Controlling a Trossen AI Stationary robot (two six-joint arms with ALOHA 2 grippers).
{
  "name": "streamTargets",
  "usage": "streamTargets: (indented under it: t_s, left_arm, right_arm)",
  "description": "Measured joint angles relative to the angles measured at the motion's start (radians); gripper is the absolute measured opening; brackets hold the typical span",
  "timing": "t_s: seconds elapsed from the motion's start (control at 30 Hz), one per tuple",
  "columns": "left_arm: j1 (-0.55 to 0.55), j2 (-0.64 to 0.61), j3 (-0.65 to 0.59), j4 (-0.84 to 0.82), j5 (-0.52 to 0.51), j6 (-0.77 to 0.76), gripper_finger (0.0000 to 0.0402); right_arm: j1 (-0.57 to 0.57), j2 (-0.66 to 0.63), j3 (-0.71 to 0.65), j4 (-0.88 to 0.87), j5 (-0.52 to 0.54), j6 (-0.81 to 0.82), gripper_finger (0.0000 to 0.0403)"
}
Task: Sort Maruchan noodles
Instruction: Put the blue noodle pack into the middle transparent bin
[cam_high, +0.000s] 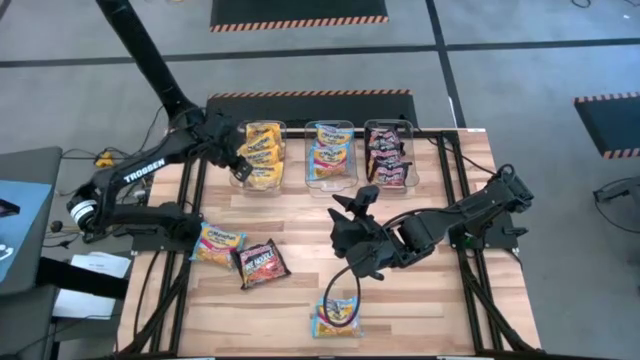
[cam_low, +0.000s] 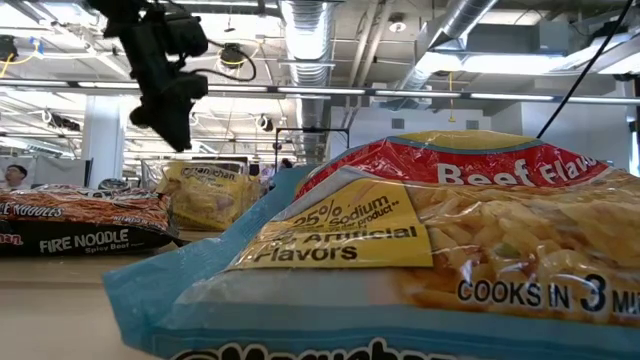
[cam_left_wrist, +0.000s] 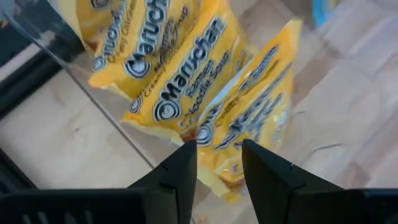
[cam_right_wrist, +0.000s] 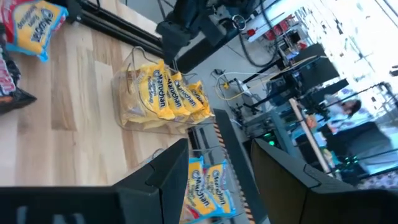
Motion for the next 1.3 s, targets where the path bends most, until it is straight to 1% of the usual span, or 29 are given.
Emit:
streamTargets:
  t_s: [0.1, 0.2, 0.27, 0.4, 0.57, 0.73, 0.8, 0.87, 0.97, 1.07, 1.23, 1.3]
  left_arm:
    - [-0.001, 0.000, 0.060, -0.061, 0.004, -0.031, 0.0114]
    - [-0.008, 0.000, 0.108, -0.112, 0.046, -0.072, 0.0114]
    - [-0.018, 0.000, 0.128, -0.145, 0.089, -0.097, 0.0114]
    - [-0.066, -0.010, 0.134, -0.155, 0.158, -0.119, 0.0114]
    - [-0.139, -0.020, 0.134, -0.155, 0.154, -0.164, 0.0114]
    - [-0.221, -0.021, 0.134, -0.152, 0.153, -0.195, 0.0114]
    - [-0.253, -0.021, 0.134, -0.152, 0.153, -0.211, 0.0114]
    - [-0.282, -0.021, 0.134, -0.152, 0.150, -0.227, 0.0114]
    - [-0.324, -0.021, 0.134, -0.152, 0.119, -0.248, 0.0114]
    - [-0.358, -0.021, 0.134, -0.152, 0.085, -0.260, 0.0114]
    - [-0.390, -0.021, 0.134, -0.150, 0.057, -0.288, 0.0114]
    - [-0.398, -0.020, 0.134, -0.149, 0.049, -0.300, 0.0114]
  right_arm:
    - [0.000, 0.000, 0.000, -0.004, -0.010, 0.041, 0.0198]
    - [0.001, 0.000, 0.000, -0.029, -0.096, 0.101, 0.0198]
    - [0.002, 0.000, 0.000, -0.051, -0.194, 0.165, 0.0198]
    - [-0.001, 0.000, 0.000, -0.125, -0.412, 0.304, 0.0198]
    - [-0.022, 0.005, 0.000, -0.188, -0.709, 0.416, 0.0198]
    - [-0.058, 0.008, -0.037, -0.151, -0.992, 0.451, 0.0198]
    - [-0.073, 0.008, -0.060, -0.141, -1.074, 0.458, 0.0198]
    - [-0.082, 0.019, -0.071, -0.126, -1.115, 0.458, 0.0198]
    - [-0.094, 0.025, -0.083, -0.123, -1.147, 0.458, 0.0200]
    - [-0.103, 0.027, -0.098, -0.063, -1.191, 0.458, 0.0211]
    - [-0.099, 0.060, -0.102, -0.037, -1.333, 0.435, 0.0228]
    - [-0.090, 0.086, -0.101, -0.034, -1.360, 0.415, 0.0228]
